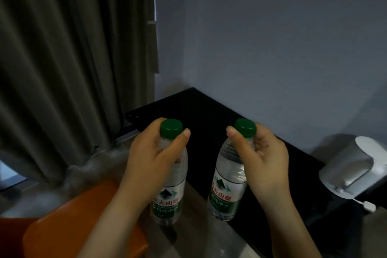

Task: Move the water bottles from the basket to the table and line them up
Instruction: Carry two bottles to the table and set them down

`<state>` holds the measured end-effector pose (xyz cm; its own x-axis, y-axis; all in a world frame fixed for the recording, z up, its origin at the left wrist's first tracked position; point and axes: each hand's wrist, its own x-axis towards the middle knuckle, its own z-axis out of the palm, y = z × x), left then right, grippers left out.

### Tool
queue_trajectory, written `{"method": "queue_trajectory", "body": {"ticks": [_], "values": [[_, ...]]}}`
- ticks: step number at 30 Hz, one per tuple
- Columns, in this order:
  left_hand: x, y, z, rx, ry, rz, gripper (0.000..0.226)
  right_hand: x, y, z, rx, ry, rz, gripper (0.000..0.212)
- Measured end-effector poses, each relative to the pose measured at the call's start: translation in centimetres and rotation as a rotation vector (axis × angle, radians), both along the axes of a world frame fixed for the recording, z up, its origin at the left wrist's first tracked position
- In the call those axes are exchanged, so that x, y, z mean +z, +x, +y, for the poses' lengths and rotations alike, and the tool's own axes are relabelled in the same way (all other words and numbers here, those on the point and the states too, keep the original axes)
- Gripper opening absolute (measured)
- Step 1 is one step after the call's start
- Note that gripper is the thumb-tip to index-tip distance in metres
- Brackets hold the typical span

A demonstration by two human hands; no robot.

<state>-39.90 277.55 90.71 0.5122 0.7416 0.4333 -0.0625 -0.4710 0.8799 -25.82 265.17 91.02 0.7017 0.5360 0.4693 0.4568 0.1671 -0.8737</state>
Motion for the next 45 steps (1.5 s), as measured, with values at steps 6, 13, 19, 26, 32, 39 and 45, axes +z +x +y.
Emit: {"method": "queue_trajectory", "body": {"ticks": [6, 13, 19, 26, 32, 39, 45], "values": [[-0.5, 7.6, 5.6, -0.018, -0.006, 0.012, 0.023, -1.0, 6.9, 4.8, 0.014, 0.006, -0.008, 0.014], [0.0, 14.9, 10.2, -0.033, -0.052, 0.043, 0.025, -1.5, 14.2, 8.8, 0.038, -0.033, 0.043, 0.015], [-1.1, 18.4, 13.3, -0.042, -0.107, 0.050, 0.023, -3.1, 17.7, 11.2, 0.027, -0.069, 0.062, 0.012], [-3.2, 22.3, 18.2, -0.066, -0.157, 0.084, 0.028, -4.8, 20.6, 14.6, -0.031, -0.157, 0.071, 0.013], [-5.0, 26.0, 24.5, -0.156, -0.200, 0.113, 0.019, -6.4, 22.5, 19.6, -0.067, -0.187, 0.144, 0.009], [-8.7, 29.5, 33.8, -0.160, -0.184, 0.208, 0.008, -8.6, 24.8, 27.7, -0.162, -0.306, 0.092, 0.015], [-12.9, 30.0, 41.3, -0.158, -0.283, 0.276, 0.006, -11.0, 25.5, 33.3, -0.135, -0.383, 0.120, 0.019]]}}
